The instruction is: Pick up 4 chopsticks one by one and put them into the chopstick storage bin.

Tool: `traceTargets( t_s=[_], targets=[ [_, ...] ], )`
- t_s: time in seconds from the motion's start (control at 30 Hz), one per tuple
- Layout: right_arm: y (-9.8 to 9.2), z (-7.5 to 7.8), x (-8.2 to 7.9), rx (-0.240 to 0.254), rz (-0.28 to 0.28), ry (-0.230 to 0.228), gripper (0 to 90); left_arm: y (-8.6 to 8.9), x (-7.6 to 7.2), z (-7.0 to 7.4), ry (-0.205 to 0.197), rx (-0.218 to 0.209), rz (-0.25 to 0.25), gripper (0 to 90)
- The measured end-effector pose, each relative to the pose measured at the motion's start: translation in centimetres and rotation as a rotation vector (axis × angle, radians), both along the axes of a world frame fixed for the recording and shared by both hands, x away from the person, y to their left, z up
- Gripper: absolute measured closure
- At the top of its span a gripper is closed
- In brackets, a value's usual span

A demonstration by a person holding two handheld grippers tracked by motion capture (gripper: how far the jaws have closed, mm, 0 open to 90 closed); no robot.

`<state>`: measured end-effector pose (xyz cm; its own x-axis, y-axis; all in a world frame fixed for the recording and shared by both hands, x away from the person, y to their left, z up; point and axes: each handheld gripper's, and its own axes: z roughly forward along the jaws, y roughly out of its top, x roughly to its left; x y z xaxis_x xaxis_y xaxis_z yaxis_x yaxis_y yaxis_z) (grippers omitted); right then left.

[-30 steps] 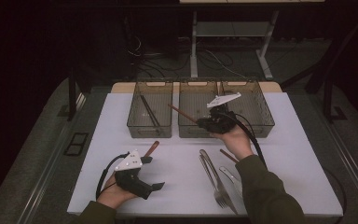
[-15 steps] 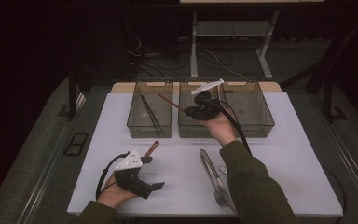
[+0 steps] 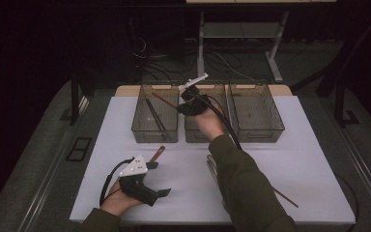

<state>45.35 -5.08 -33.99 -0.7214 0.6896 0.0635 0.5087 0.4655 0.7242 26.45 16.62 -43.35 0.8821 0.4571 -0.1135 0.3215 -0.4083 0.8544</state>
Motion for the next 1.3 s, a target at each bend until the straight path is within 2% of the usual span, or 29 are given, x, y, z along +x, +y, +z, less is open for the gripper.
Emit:
traceTargets(
  t_s=[0.53,0.77,0.9,0.97,1.3],
  targets=[
    [4.5,-1.9,3.4,-0.064,-0.034,0.052,84.6,0.0,0.0,0.1,-0.004,-0.007,-0.004,0.0],
    [6.5,-2.1,3.8,-0.098,-0.04,0.063,84.5,0.0,0.0,0.2,-0.01,-0.012,-0.009,0.0],
    [7.1,-2.4,3.7,-0.098,-0.037,0.063,83.7,-0.1,0.0,0.2,-0.009,-0.014,-0.01,0.0],
    [7.2,-2.4,3.7,-0.097,-0.04,0.055,77.3,0.0,0.0,0.2,-0.01,-0.013,-0.01,0.0],
    [6.6,-1.8,3.4,-0.065,-0.018,0.055,63.0,0.0,0.0,0.2,-0.01,-0.013,-0.01,0.0]
  ],
)
